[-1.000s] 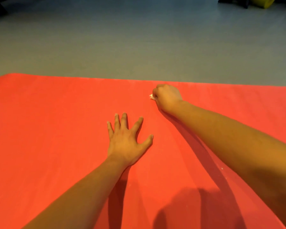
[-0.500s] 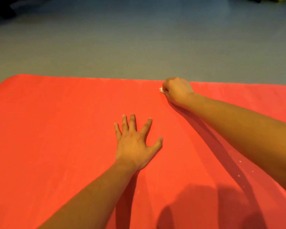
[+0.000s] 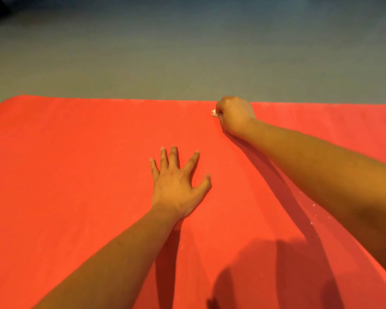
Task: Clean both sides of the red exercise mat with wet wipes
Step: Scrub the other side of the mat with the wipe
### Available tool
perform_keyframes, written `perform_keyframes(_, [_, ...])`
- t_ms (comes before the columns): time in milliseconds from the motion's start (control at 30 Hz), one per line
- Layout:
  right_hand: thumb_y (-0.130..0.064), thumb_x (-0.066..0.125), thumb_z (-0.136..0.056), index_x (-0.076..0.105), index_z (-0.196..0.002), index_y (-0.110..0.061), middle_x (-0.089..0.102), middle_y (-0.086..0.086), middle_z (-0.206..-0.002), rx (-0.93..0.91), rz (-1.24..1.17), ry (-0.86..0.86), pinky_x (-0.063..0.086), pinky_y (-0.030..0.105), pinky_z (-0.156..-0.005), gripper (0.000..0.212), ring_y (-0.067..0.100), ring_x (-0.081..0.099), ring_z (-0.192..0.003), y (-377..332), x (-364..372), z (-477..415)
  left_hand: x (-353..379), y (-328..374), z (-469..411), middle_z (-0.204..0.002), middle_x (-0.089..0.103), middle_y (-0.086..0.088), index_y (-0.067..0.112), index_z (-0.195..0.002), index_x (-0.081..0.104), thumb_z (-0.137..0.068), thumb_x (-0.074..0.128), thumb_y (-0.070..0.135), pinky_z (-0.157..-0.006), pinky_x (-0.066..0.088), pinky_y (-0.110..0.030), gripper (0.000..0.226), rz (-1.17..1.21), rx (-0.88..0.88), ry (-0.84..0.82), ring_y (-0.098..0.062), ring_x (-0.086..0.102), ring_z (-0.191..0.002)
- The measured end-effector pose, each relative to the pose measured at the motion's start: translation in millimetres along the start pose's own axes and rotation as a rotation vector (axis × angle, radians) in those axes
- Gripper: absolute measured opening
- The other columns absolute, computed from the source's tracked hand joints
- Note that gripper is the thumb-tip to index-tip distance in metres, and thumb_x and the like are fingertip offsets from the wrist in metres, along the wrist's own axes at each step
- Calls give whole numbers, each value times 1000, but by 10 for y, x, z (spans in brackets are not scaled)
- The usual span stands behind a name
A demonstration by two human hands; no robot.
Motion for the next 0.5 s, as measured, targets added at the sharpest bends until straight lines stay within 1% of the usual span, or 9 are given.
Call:
perform_keyframes(133, [-25, 56, -92, 69, -91, -13, 64, 7, -93, -163, -68, 35, 51, 41, -64, 18, 34, 64, -89, -323, -133, 862, 29, -20, -18, -169, 20, -17, 52, -158, 27, -90, 34, 75, -125, 5, -66, 73, -3, 2, 4, -39, 5, -159])
perform_keyframes(200, [-25, 56, -92, 66, -89, -17, 61, 3, -91, -263, -108, 41, 50, 40, -65, 14, 30, 62, -89, -482, -198, 1280, 32, -27, -26, -168, 22, -17, 51, -158, 28, -90, 34, 73, -125, 5, -66, 71, -3, -2, 9, -39, 7, -159])
perform_keyframes(267, [-24, 57, -92, 65, -91, -20, 59, 0, -91, -317, -119, 18, 50, 40, -65, 9, 26, 60, -89, -549, -198, 1560, 30, -26, -30, -168, 23, -16, 51, -157, 30, -91, 35, 72, -125, 6, -66, 70, 0, -1, 14, -39, 8, -159])
perform_keyframes(367, [-26, 57, -92, 66, -92, -22, 59, 0, -92, -300, -107, 8, 50, 39, -63, 10, 27, 61, -90, -496, -172, 1487, 38, -37, -35, -167, 25, -16, 50, -157, 33, -91, 37, 71, -125, 6, -66, 70, 5, -6, 12, -39, 9, -158])
perform_keyframes(433, [-26, 58, -91, 69, -93, -21, 61, 2, -93, -213, -99, 10, 50, 40, -64, 12, 31, 63, -91, -373, -154, 1206, 27, -44, -29, -165, 28, -15, 47, -156, 36, -91, 38, 67, -125, 7, -66, 68, 10, -9, 17, -38, 13, -158])
perform_keyframes(500, [-21, 60, -89, 72, -95, -20, 61, 5, -96, -122, -75, -21, 49, 40, -64, 14, 34, 63, -92, -250, -102, 968, -1, -34, -18, -161, 34, -14, 43, -153, 44, -93, 37, 60, -124, 10, -66, 63, 39, -1, 38, -36, 19, -156])
Point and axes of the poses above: each hand's wrist, its own z-axis away from the middle knuckle, its own x-axis out of the palm, y = z × x, the point moved 10 cm from there along -z, towards the middle knuckle
